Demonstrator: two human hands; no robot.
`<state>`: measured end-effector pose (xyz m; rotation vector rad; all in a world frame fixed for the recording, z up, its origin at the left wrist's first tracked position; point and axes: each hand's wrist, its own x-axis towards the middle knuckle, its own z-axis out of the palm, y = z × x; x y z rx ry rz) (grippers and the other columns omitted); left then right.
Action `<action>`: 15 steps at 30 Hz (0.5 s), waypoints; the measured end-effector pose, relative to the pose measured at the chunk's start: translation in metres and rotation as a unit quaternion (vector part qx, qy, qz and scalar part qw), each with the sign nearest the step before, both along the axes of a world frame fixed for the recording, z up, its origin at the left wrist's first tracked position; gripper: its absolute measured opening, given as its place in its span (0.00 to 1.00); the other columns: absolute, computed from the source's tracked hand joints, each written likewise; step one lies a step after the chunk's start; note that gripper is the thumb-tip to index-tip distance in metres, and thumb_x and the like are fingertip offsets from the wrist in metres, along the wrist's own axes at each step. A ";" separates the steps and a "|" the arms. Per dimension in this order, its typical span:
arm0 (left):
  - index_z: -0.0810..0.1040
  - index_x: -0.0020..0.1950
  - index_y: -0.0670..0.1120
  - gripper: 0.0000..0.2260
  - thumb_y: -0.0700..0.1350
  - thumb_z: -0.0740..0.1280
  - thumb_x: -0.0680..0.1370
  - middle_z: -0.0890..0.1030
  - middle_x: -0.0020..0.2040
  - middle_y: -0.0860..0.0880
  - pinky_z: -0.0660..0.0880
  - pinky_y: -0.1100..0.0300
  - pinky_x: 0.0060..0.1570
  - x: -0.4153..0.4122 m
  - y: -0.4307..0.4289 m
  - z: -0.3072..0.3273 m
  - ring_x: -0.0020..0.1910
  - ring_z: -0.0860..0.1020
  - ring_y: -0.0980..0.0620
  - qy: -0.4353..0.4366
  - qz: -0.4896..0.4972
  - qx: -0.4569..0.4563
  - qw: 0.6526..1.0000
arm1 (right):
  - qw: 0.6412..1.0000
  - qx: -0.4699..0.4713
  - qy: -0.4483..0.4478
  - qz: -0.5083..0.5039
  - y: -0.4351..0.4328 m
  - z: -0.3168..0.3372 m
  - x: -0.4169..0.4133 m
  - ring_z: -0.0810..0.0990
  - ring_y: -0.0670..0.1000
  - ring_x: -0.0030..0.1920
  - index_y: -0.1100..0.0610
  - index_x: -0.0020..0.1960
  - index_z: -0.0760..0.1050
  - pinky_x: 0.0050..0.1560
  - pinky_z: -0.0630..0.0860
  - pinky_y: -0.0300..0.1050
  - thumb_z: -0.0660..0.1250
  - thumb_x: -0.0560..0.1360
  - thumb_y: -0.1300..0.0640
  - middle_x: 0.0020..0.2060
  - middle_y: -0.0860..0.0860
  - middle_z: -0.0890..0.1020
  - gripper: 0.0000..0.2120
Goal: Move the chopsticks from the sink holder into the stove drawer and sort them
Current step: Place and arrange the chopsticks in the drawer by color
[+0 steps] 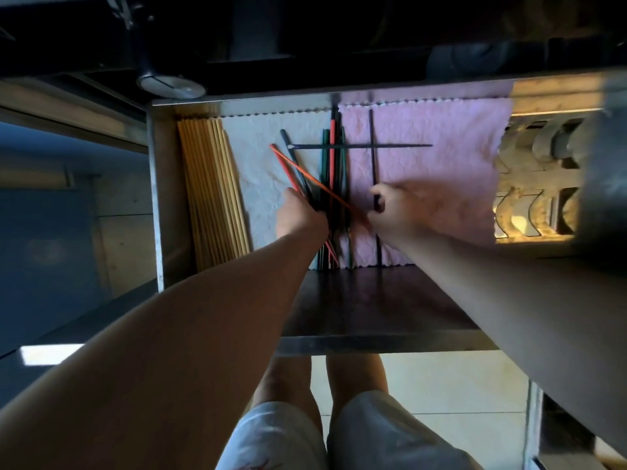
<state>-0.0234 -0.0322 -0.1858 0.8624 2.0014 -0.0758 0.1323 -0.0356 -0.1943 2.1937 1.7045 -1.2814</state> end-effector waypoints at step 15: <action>0.76 0.59 0.46 0.17 0.32 0.62 0.73 0.71 0.56 0.46 0.72 0.57 0.43 -0.014 -0.009 0.002 0.45 0.74 0.48 0.021 -0.089 0.045 0.995 | 0.997 0.009 -0.028 0.074 0.003 -0.002 -0.001 0.75 0.53 0.39 0.54 0.41 0.78 0.32 0.64 0.41 0.66 0.72 0.57 0.43 0.51 0.73 0.03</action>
